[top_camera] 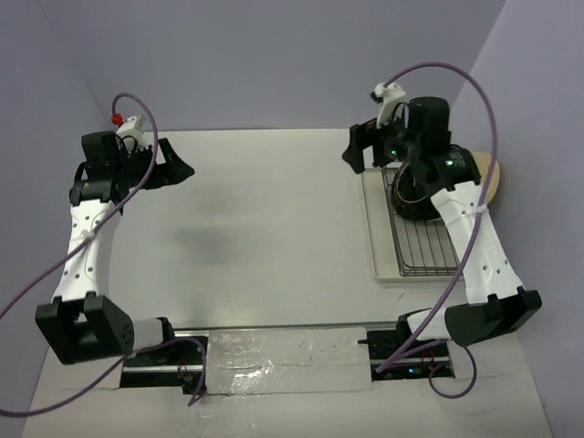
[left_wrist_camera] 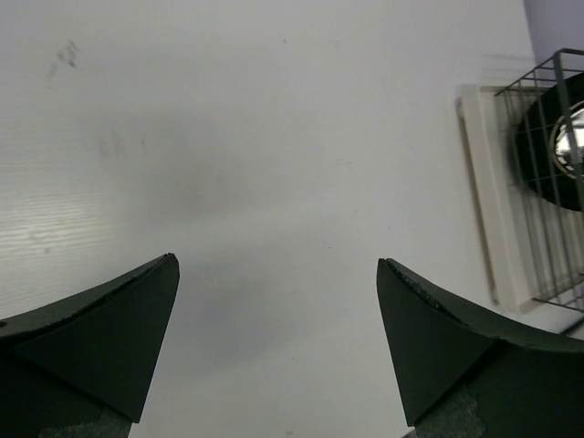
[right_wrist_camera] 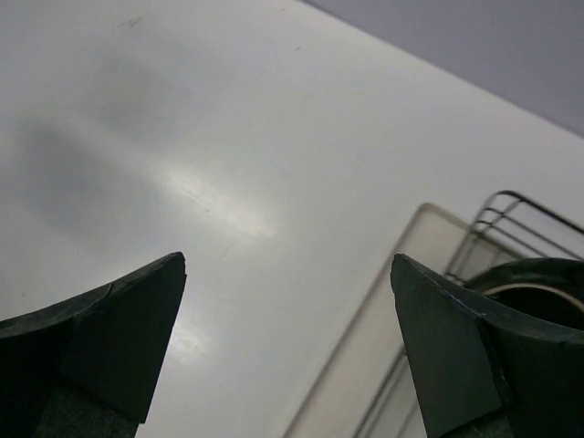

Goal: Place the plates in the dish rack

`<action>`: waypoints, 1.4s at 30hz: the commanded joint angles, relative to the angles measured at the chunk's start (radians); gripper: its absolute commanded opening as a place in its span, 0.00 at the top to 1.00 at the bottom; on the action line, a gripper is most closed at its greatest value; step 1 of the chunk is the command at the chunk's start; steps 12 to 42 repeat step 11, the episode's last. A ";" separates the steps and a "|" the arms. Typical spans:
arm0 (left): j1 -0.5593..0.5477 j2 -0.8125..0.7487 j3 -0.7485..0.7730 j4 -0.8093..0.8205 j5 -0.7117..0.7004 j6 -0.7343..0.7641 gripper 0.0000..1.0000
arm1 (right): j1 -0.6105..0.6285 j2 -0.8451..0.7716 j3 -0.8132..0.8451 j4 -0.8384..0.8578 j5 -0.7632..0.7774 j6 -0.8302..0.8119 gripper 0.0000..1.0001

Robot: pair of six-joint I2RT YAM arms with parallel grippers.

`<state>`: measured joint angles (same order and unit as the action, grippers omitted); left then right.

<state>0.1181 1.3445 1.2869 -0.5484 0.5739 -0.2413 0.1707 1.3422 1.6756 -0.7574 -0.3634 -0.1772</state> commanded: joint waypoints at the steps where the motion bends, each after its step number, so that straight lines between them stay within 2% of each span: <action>1: 0.000 -0.135 -0.047 0.011 -0.127 0.117 0.01 | 0.102 -0.020 -0.134 0.154 0.086 0.137 0.00; 4: 0.000 -0.194 -0.098 -0.001 -0.187 0.154 0.01 | 0.203 -0.035 -0.218 0.211 0.135 0.154 0.00; 10: 0.000 -0.280 -0.178 -0.005 -0.250 0.166 0.01 | 0.273 -0.074 -0.304 0.267 0.178 0.153 0.00; 42: 0.000 -0.283 -0.184 -0.004 -0.256 0.165 0.01 | 0.274 -0.078 -0.307 0.268 0.182 0.153 0.00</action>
